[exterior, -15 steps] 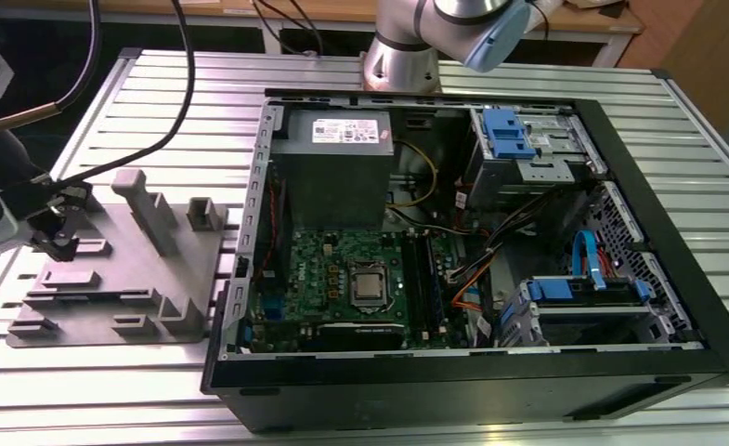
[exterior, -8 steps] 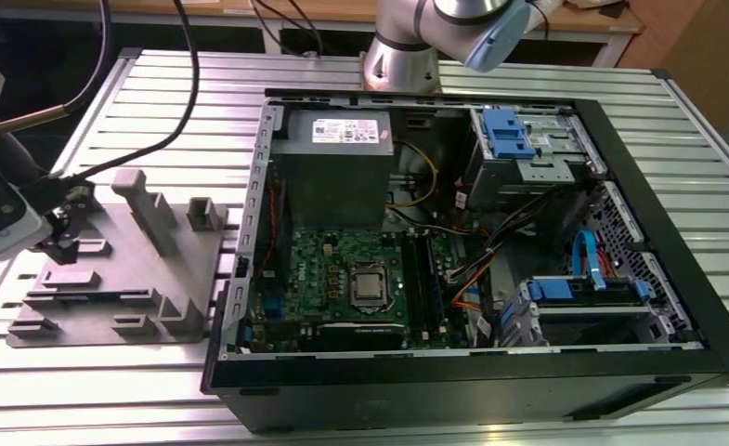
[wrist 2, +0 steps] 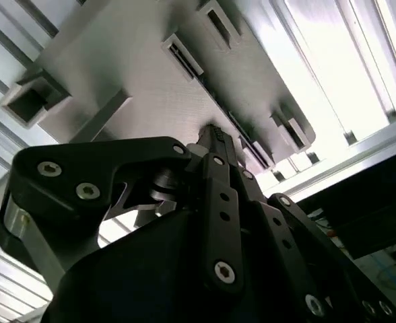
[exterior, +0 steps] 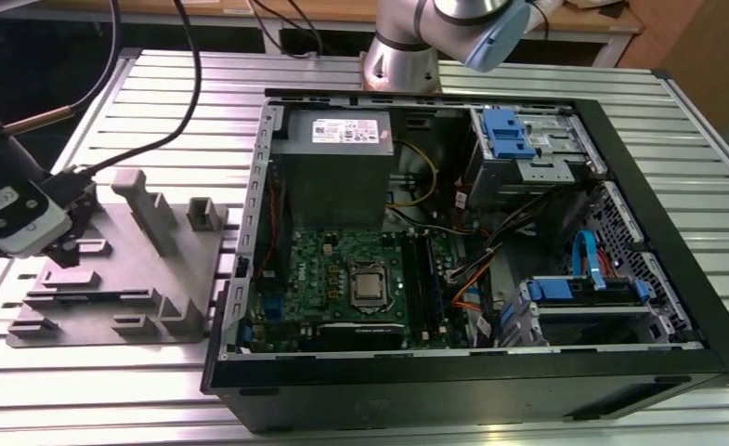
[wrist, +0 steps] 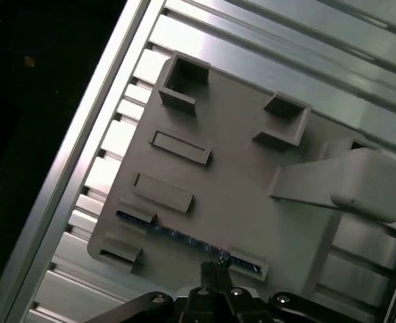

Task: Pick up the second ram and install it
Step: 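Pick up the second ram and move it above second insertion slot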

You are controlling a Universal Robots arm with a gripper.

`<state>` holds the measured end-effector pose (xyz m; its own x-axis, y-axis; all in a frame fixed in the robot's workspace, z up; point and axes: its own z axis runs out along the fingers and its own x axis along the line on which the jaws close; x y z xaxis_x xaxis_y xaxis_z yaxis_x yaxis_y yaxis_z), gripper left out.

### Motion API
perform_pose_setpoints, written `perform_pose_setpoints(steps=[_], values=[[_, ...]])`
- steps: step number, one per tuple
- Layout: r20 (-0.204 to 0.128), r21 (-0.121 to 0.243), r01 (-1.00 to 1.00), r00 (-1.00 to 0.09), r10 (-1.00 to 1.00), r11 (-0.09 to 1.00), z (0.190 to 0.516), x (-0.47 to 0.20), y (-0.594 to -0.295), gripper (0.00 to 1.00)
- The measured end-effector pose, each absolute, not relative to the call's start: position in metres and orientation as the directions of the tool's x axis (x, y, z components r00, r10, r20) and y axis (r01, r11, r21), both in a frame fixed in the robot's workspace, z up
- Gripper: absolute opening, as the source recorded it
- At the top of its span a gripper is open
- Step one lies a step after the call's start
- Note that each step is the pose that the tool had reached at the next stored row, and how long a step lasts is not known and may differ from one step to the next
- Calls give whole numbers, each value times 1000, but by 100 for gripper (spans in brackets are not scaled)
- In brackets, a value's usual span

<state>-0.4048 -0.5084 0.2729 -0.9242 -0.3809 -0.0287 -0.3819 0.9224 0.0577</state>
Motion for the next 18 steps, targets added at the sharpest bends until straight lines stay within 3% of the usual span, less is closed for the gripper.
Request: perform_pose_setpoints(steps=[18], values=[[-29,58,-658,-753,-658,751,263,-405,-508,7]])
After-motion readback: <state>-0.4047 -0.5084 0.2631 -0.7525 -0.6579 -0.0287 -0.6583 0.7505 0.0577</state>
